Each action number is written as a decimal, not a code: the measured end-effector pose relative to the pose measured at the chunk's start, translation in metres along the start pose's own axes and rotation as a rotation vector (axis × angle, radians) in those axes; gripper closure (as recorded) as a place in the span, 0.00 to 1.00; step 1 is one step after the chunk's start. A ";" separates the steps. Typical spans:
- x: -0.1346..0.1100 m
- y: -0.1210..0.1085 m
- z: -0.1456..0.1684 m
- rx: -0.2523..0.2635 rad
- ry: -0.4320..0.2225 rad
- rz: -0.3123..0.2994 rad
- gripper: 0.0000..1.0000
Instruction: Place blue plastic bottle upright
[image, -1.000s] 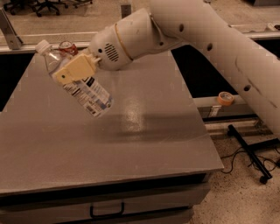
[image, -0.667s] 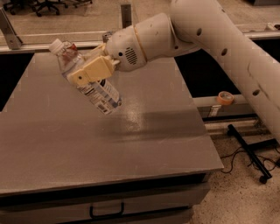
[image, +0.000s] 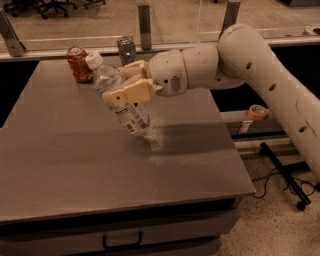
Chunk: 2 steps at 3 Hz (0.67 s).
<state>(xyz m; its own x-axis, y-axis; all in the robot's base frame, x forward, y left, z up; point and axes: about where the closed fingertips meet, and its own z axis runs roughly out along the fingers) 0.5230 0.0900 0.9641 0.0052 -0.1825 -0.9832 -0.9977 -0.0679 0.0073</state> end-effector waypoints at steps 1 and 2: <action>0.008 -0.005 -0.010 -0.035 -0.116 -0.021 1.00; 0.014 -0.008 -0.015 -0.112 -0.197 -0.064 0.84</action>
Offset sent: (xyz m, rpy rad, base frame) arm 0.0086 -0.0343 -0.0215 0.2941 -0.0610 0.2543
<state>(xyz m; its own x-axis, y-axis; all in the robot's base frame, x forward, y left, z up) 0.5321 0.0732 0.9527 0.0441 0.0196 -0.9988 -0.9819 -0.1837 -0.0469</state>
